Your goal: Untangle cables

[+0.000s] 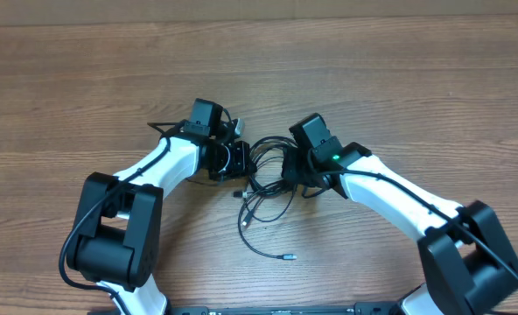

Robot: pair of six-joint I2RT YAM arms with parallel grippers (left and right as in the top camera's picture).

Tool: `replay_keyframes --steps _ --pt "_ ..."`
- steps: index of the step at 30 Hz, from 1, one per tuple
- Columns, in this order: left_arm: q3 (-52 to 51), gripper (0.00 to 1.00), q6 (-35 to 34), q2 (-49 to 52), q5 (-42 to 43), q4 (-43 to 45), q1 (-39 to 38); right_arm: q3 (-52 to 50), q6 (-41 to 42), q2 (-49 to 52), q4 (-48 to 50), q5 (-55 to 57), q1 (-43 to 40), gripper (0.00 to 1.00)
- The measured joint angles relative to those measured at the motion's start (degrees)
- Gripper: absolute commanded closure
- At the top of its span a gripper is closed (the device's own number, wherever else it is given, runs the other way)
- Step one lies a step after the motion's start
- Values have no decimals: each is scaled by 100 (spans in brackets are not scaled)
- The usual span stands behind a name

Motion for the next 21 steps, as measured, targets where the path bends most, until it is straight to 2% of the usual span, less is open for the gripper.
replay_keyframes --steps 21 --pt "0 96 0 0 168 0 -37 0 -17 275 190 72 0 76"
